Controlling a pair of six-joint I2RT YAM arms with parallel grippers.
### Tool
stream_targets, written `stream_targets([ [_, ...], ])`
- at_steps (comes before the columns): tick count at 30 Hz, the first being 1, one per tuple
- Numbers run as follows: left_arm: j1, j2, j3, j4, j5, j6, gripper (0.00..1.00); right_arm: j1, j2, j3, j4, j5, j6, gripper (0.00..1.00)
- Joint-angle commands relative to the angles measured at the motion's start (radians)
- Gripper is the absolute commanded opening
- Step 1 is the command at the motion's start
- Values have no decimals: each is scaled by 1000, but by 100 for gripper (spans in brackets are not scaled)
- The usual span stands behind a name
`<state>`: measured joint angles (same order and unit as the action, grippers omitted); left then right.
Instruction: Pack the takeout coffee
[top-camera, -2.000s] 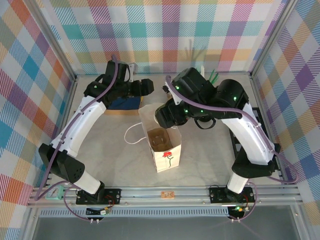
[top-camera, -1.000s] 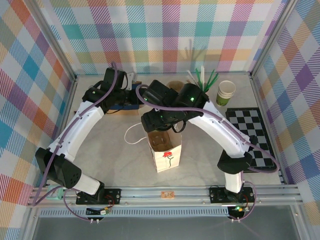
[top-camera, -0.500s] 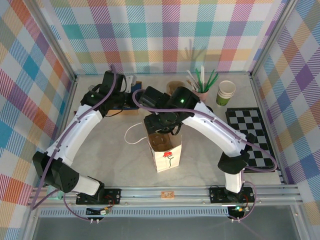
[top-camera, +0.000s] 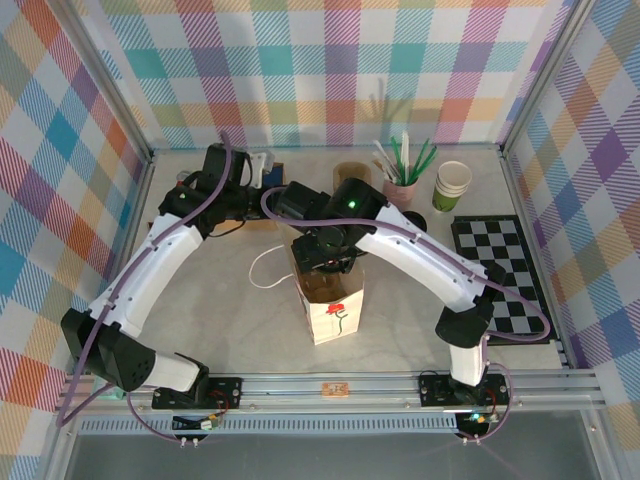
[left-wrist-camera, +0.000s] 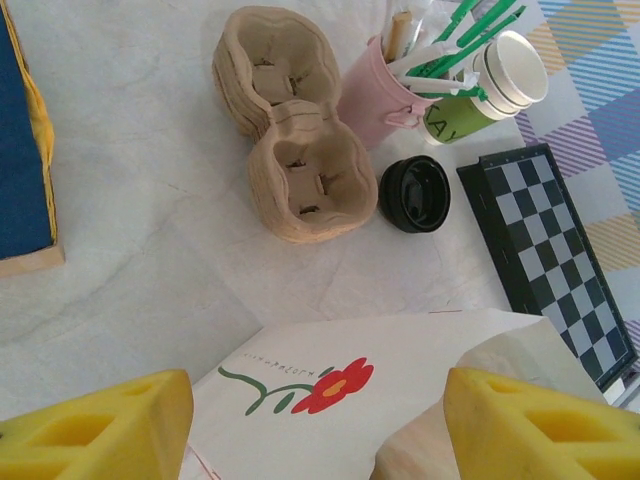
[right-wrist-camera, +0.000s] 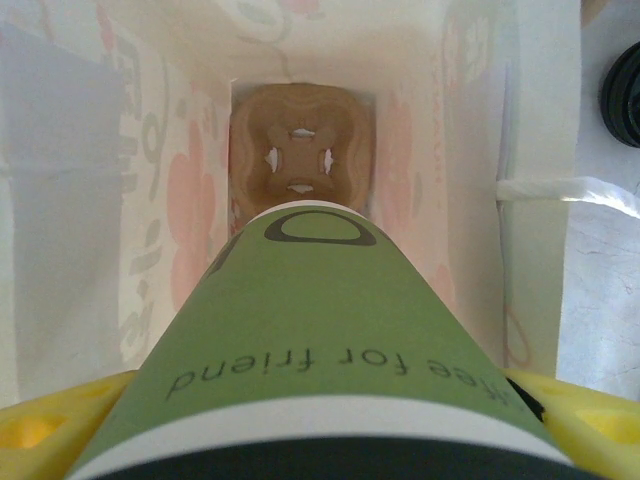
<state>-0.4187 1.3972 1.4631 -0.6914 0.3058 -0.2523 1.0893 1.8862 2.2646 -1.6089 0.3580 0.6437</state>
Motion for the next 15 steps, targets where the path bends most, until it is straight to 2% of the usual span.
stream_targets([
  [1, -10, -45, -12, 30, 27, 38, 66, -7, 1, -5, -144, -14, 4, 48],
  [11, -19, -52, -15, -12, 33, 98, 53, -12, -8, -81, -142, -32, -30, 48],
  [15, -34, -37, -5, -22, 36, 121, 52, -17, 3, -87, -127, -50, -45, 48],
])
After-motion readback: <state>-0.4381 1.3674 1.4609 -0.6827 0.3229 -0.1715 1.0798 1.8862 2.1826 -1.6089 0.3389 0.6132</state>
